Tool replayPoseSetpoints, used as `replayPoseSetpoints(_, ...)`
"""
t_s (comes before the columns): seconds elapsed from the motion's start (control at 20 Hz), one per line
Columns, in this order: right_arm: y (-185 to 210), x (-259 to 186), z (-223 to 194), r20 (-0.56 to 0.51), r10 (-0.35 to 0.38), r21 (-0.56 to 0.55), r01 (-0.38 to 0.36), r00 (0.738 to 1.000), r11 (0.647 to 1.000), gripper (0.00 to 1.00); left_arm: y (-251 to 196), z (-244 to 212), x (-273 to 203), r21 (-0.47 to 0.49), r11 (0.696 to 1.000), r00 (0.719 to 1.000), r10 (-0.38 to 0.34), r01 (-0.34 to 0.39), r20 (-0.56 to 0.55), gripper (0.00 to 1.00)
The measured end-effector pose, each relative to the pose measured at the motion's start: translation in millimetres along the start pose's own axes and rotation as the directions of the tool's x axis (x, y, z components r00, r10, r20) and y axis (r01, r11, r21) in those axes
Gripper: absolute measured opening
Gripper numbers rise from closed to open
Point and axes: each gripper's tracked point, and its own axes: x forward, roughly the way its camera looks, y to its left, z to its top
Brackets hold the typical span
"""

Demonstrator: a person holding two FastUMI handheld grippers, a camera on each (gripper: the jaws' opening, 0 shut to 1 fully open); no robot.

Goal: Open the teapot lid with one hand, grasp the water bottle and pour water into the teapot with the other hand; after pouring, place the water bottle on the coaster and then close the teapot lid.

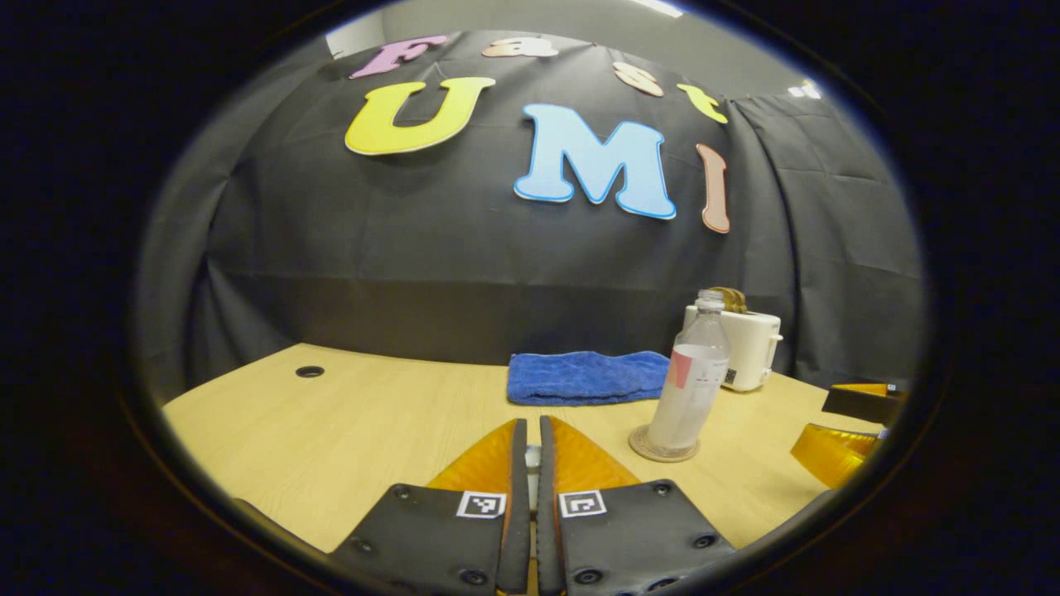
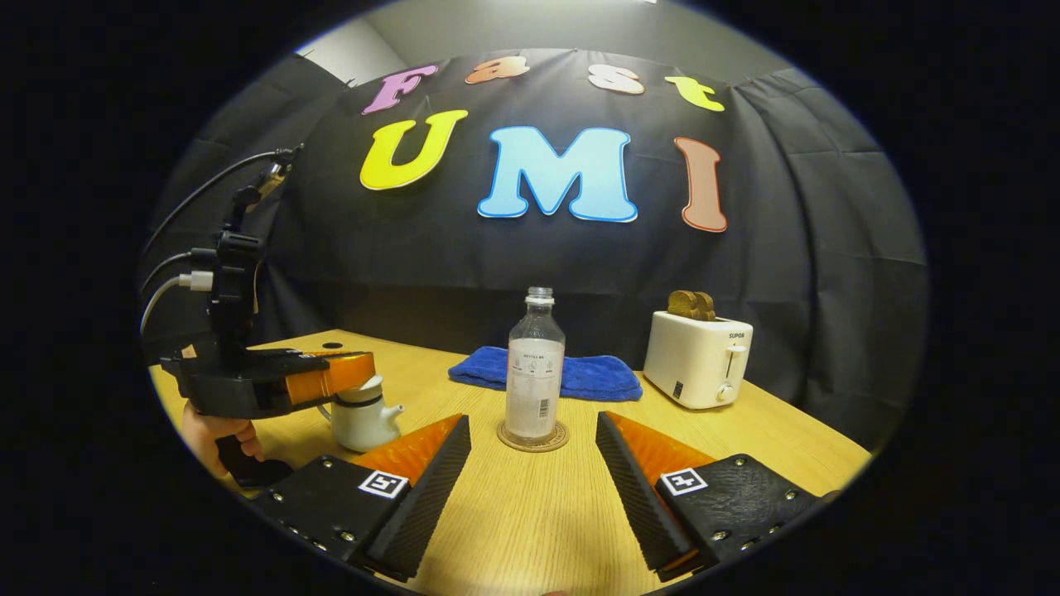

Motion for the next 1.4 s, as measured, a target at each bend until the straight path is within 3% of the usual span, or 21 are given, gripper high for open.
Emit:
replayPoseSetpoints(0.35, 3.7, 1.7, -2.5, -0.009, 0.01, -0.004, -0.011, 1.0, 1.0, 0.95, 0.1, -2.6, -1.8, 0.013, 1.0, 1.0, 0.007, -0.007, -0.009, 0.08)
replayPoseSetpoints(1.05, 6.0, -0.8, -2.3, -0.007, 0.019, -0.01, -0.019, 1.0, 1.0, 0.95, -7.9, -5.2, -8.5, 0.025, 1.0, 1.0, 0.001, -0.001, -0.014, 0.2)
replayPoseSetpoints(1.15, 4.7, -1.5, -2.1, -0.005, 0.017, -0.007, -0.017, 1.0, 1.0, 0.95, -10.1, 1.2, -13.4, 0.014, 1.0, 1.0, -0.008, 0.008, -0.001, 0.14)
replayPoseSetpoints(1.4, -4.3, -6.8, 7.6, 0.02, -0.005, -0.003, 0.005, 1.0, 1.0, 0.95, -20.4, 9.9, -42.5, 0.016, 1.0, 1.0, -0.025, 0.024, 0.018, 0.33)
